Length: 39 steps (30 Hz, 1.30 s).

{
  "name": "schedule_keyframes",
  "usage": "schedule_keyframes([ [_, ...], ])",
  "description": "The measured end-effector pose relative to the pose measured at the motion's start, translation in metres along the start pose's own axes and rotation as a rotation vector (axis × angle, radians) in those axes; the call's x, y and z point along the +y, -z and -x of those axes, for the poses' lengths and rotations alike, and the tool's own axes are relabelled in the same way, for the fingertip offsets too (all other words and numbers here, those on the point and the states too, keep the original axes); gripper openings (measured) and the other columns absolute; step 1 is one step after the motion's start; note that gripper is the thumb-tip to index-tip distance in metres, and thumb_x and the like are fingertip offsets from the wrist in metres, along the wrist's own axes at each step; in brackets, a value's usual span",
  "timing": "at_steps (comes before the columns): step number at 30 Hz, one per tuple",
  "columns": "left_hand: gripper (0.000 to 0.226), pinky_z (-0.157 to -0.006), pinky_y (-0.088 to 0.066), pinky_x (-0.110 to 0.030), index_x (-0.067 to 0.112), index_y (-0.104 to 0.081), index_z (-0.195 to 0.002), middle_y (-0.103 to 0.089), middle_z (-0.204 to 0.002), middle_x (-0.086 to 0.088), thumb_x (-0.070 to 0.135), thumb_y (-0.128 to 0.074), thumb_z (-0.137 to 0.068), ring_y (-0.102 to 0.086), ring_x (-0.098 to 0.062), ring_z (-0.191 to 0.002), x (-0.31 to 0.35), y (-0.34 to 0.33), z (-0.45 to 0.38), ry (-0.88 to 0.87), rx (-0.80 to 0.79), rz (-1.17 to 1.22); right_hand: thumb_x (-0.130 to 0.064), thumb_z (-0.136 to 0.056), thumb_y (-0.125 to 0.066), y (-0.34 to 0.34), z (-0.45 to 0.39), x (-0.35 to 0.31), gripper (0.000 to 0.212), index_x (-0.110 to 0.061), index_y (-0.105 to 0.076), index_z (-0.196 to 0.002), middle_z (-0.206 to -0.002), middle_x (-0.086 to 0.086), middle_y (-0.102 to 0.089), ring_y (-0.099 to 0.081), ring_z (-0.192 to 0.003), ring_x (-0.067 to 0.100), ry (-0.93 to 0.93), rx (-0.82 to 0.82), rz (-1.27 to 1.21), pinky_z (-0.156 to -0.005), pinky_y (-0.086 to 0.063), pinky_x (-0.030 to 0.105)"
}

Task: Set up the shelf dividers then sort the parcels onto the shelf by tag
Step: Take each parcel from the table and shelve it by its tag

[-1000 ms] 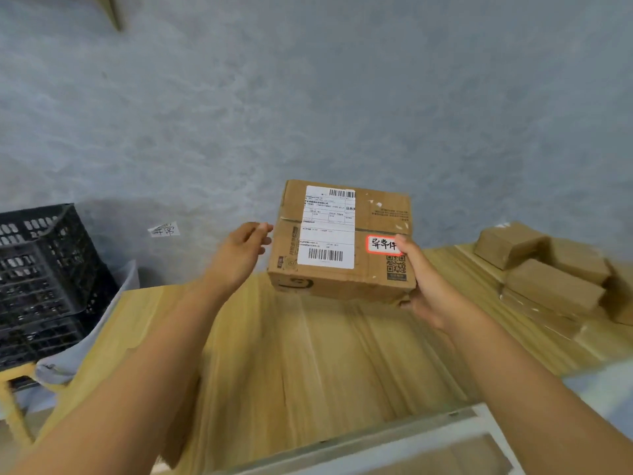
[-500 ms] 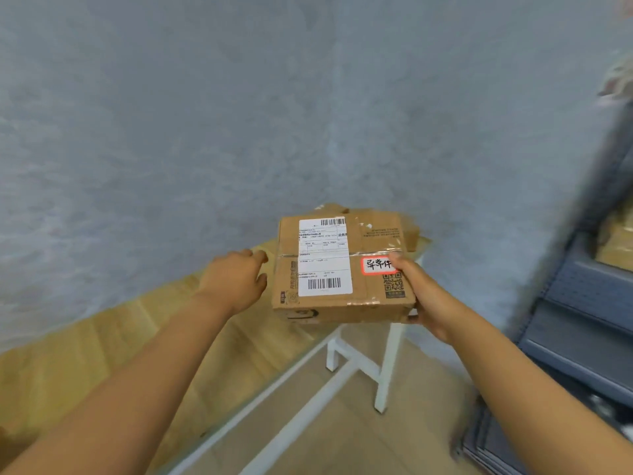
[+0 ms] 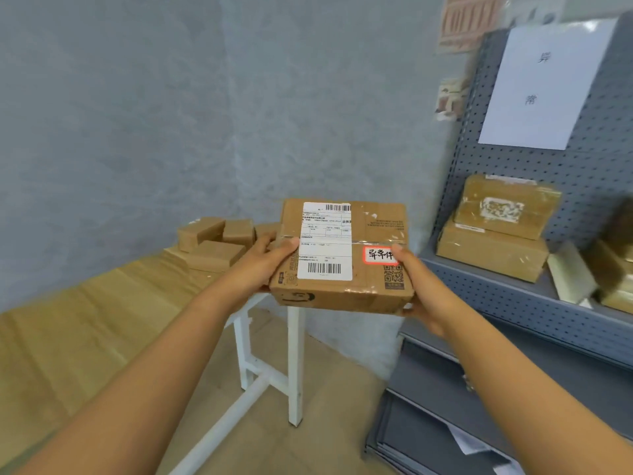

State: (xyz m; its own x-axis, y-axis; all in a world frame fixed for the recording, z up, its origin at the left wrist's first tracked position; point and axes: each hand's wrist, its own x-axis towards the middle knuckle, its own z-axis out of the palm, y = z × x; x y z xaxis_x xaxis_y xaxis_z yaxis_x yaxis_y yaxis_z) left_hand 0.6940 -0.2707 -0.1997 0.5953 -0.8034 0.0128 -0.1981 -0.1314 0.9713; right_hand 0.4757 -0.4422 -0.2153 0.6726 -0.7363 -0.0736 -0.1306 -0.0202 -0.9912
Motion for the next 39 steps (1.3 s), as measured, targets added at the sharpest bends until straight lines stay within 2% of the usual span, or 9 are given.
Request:
schedule_keyframes([
  [5,0.06,-0.082,-0.059,-0.038,0.034,-0.04,-0.146,-0.074,-0.11,0.006,0.056,-0.055,-0.093,-0.075,-0.015,-0.091,0.03,-0.069,-0.043,-0.064,0.012,-0.011,-0.069,-0.089,-0.051,0.069,-0.017,-0.002,0.059,-0.034,-0.052,-0.136,-0.117,-0.001,-0.073,-0.069,-0.109,0.025,0.062,0.08,-0.066,-0.099,-0.05,0.058],
  [9,0.042,-0.062,-0.052,-0.028,0.034,-0.047,-0.135,-0.073,-0.096,0.016,0.054,-0.047,-0.098,-0.072,-0.009,-0.08,0.052,-0.109,-0.085,-0.068,0.063,-0.001,-0.062,-0.09,-0.056,0.1,-0.039,-0.007,0.053,-0.033,-0.049,-0.133,-0.116,0.001,-0.074,-0.073,-0.101,0.022,0.125,0.161,-0.137,-0.093,-0.056,0.052],
  [14,0.044,-0.087,-0.056,-0.046,0.031,-0.051,-0.135,-0.073,-0.111,0.004,0.054,-0.043,-0.099,-0.07,-0.023,-0.097,0.068,-0.132,-0.145,-0.012,0.008,0.05,-0.054,-0.083,-0.07,0.127,-0.076,-0.019,0.052,-0.041,-0.044,-0.126,-0.119,-0.001,-0.069,-0.074,-0.095,0.015,0.21,0.2,-0.156,-0.081,-0.06,0.041],
  [18,0.049,-0.097,-0.052,-0.053,0.031,-0.049,-0.138,-0.073,-0.115,0.006,0.053,-0.054,-0.095,-0.07,-0.023,-0.105,0.084,-0.148,-0.188,-0.047,-0.151,0.034,-0.053,-0.085,-0.069,0.155,-0.108,-0.03,0.039,-0.048,-0.048,-0.117,-0.124,-0.005,-0.067,-0.072,-0.1,0.014,0.22,0.242,-0.139,-0.089,-0.059,0.046],
  [20,0.053,-0.095,-0.054,-0.051,0.031,-0.047,-0.14,-0.073,-0.115,0.006,0.051,-0.06,-0.093,-0.07,-0.021,-0.105,0.095,-0.162,-0.209,-0.078,-0.208,0.033,-0.052,-0.087,-0.067,0.173,-0.121,-0.036,0.048,-0.044,-0.048,-0.131,-0.125,-0.008,-0.067,-0.069,-0.107,0.013,0.236,0.287,-0.122,-0.09,-0.058,0.045],
  [23,0.055,-0.082,-0.057,-0.04,0.028,-0.043,-0.14,-0.073,-0.111,0.006,0.044,-0.065,-0.092,-0.071,-0.016,-0.098,0.115,-0.191,-0.236,-0.119,-0.235,0.074,-0.052,-0.087,-0.065,0.201,-0.134,-0.043,0.058,-0.041,-0.045,-0.14,-0.125,-0.01,-0.067,-0.068,-0.108,0.013,0.275,0.36,-0.101,-0.077,-0.055,0.034],
  [29,0.064,-0.069,-0.054,-0.031,0.027,-0.033,-0.143,-0.07,-0.108,0.006,0.034,-0.068,-0.091,-0.072,-0.012,-0.087,0.166,-0.262,-0.295,-0.214,-0.277,0.118,-0.047,-0.096,-0.057,0.27,-0.164,-0.067,0.042,-0.035,-0.049,-0.135,-0.125,-0.007,-0.064,-0.063,-0.109,0.01,0.309,0.574,-0.073,-0.081,-0.047,0.029],
  [32,0.061,-0.064,-0.053,-0.028,0.029,-0.036,-0.143,-0.069,-0.108,0.008,0.036,-0.067,-0.091,-0.072,-0.01,-0.083,0.193,-0.303,-0.325,-0.262,-0.285,0.116,-0.051,-0.094,-0.058,0.312,-0.182,-0.083,0.047,-0.028,-0.049,-0.134,-0.117,-0.008,-0.064,-0.063,-0.096,0.007,0.308,0.671,-0.049,-0.071,-0.047,0.026],
  [39,0.057,-0.058,-0.048,-0.028,0.031,-0.039,-0.14,-0.066,-0.113,0.004,0.046,-0.064,-0.091,-0.067,-0.01,-0.085,0.222,-0.384,-0.394,-0.264,-0.227,0.098,-0.054,-0.095,-0.053,0.401,-0.242,-0.104,0.047,-0.028,-0.041,-0.132,-0.107,-0.01,-0.057,-0.057,-0.089,0.006,0.26,0.686,0.095,-0.064,-0.045,0.028],
])
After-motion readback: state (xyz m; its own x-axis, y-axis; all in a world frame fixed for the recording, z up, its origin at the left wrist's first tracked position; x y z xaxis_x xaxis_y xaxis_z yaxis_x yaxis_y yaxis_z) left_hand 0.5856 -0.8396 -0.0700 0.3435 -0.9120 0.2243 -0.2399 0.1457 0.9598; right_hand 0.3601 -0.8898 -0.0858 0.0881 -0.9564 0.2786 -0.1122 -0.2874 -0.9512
